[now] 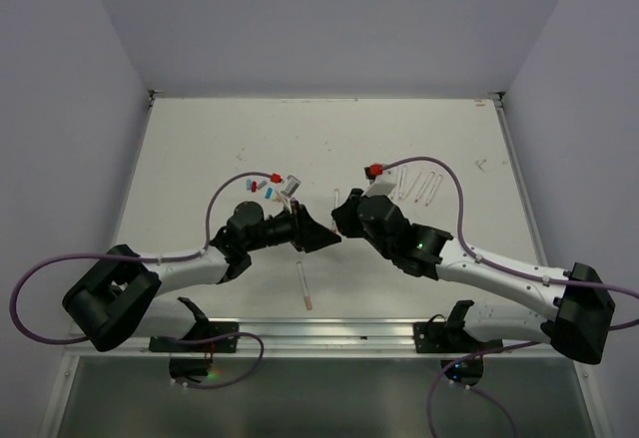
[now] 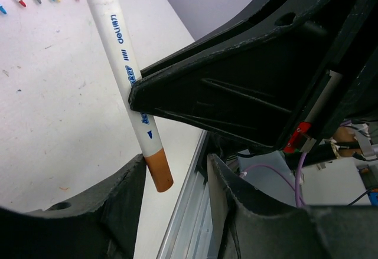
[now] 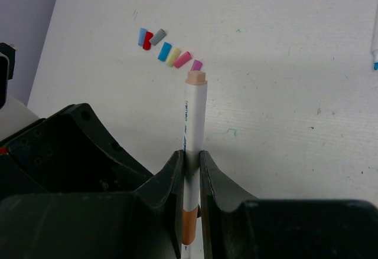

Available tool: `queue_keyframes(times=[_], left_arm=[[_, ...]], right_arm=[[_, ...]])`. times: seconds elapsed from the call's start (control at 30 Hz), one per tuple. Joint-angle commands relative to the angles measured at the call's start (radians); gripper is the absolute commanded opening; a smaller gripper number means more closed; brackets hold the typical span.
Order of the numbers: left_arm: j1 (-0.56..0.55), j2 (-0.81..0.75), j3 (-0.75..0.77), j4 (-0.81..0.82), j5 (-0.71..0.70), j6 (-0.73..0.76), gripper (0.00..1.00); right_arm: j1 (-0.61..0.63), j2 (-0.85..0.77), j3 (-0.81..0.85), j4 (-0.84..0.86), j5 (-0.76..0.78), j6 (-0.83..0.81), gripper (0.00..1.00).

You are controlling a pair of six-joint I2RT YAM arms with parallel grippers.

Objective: Open the pen caps

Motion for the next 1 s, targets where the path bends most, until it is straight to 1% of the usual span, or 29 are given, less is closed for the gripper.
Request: queue_keyframes(times=[0.0,0.07,0.3,0.33,0.4,0.43,0.5,0.53,0.57,0.7,0.73,0.8,0.97], left_arm=[[-0.01,0.012,0.033,0.071,0.001,-0.008,0.48],[-0.013,0.018,0.033,0.074,0.003,-0.01,0.44],[-0.019,0.041,0.036,0.073,-0.002,-0.011,0.4],[-0.021,0.044,0.038,0.073,-0.004,-0.013,0.36],[-0.021,0.045,0.04,0.07,-0.007,-0.014,0.32],[-0.021,0.044,0.041,0.068,-0.008,-0.014,0.25],[-0.021,0.039,0.043,0.06,-0.017,-0.013,0.14],[-0.021,0.035,0.043,0.057,-0.022,-0.013,0.05],[-0.021,0.033,0.041,0.048,-0.03,-0.011,0.0],[-0.021,0.023,0.035,0.042,-0.034,-0.007,0.0],[-0.021,0.016,0.033,0.042,-0.031,-0.002,0.0],[-0.021,0.012,0.027,0.037,-0.025,0.002,0.0],[-0.022,0.006,0.02,0.021,-0.031,0.007,0.0]], right_arm=[[0.002,-0.043,-0.014,0.068,0.013,0.023,0.0],[0.002,-0.046,-0.019,0.073,0.016,0.028,0.0],[0.002,-0.061,-0.024,0.085,0.02,0.03,0.0],[0.002,-0.061,-0.024,0.085,0.02,0.03,0.0],[0.002,-0.06,-0.025,0.083,0.019,0.03,0.0],[0.002,-0.061,-0.025,0.083,0.019,0.03,0.0],[0.002,-0.064,-0.03,0.085,0.017,0.03,0.0],[0.002,-0.066,-0.033,0.085,0.016,0.03,0.0],[0.001,-0.067,-0.034,0.08,0.016,0.033,0.0],[0.002,-0.078,-0.042,0.07,0.008,0.033,0.0],[0.002,-0.081,-0.047,0.07,0.005,0.033,0.15],[0.002,-0.08,-0.039,0.071,-0.003,0.019,0.36],[0.002,-0.038,0.001,0.054,-0.018,0.001,0.41]])
